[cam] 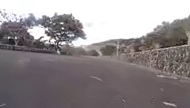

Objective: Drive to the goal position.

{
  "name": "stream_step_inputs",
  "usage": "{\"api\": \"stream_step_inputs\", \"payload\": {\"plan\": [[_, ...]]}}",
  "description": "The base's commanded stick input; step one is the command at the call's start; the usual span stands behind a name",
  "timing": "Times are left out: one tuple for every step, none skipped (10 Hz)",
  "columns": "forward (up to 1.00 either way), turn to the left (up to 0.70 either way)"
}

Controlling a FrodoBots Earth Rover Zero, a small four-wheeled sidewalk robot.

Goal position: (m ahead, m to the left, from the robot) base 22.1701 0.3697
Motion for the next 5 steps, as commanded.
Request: {"api": "stream_step_inputs", "payload": {"plan": [[1.0, 0.0], [1.0, 0.0], [1.0, 0.0], [1.0, 0.0], [1.0, 0.0]]}}
